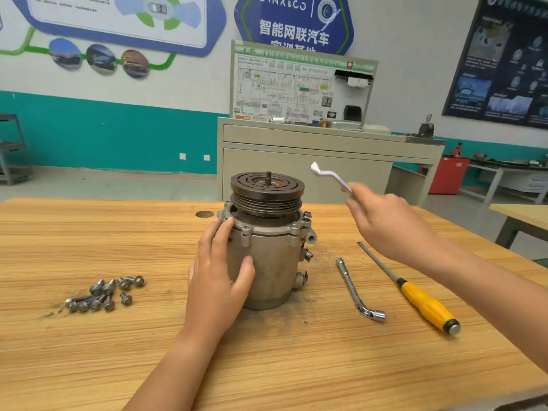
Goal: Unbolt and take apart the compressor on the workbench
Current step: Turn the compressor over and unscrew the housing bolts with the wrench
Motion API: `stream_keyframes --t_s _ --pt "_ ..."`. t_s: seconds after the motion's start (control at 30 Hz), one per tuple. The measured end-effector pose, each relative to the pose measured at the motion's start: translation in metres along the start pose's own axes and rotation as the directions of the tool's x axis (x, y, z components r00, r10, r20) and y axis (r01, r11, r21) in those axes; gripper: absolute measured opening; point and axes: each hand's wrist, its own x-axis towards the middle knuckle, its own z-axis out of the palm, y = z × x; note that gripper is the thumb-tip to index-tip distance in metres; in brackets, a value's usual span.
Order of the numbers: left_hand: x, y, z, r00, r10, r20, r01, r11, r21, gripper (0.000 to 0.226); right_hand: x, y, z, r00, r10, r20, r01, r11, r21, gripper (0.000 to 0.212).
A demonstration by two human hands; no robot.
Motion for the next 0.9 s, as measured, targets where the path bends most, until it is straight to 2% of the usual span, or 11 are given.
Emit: stream_keyframes --t_s 0.1,0.2,0.33,0.5,0.6,0.73,0.9 --pt "0.000 0.003 -0.001 1.000 -0.017 -0.003 0.017 1.000 -0.001 0.063 -0.012 -0.010 -0.012 0.989 0.060 0.134 -0.013 0.945 -0.327 0.020" --pt "0.000 0.003 0.000 1.000 -0.017 -0.005 0.017 1.000 -0.003 0.059 -0.013 -0.022 -0.017 0.967 0.114 0.227 0.004 0.887 -0.462 0.024" --pt "0.000 0.002 -0.001 1.000 -0.011 -0.004 0.011 1.000 -0.003 0.060 -0.007 -0.034 -0.020 0.950 0.106 0.294 0.067 0.849 -0.524 0.030" --pt "0.000 0.004 -0.001 1.000 -0.023 0.004 0.023 1.000 -0.009 0.063 -0.002 -0.051 -0.029 0.909 0.086 0.408 0.220 0.731 -0.646 0.026" --pt "0.000 0.004 -0.001 0.999 -0.035 0.008 0.035 0.999 -0.008 0.063 -0.003 -0.054 -0.026 0.909 0.051 0.413 0.259 0.706 -0.659 0.029" --pt "0.001 0.004 -0.002 0.999 -0.035 0.013 0.035 0.999 -0.001 0.063 0.003 -0.035 -0.027 0.913 -0.016 0.407 0.291 0.726 -0.623 0.036" --pt "0.001 0.003 -0.002 1.000 -0.024 0.014 0.024 1.000 0.001 0.062 0.032 0.006 -0.014 0.884 -0.084 0.459 0.389 0.675 -0.627 0.021"
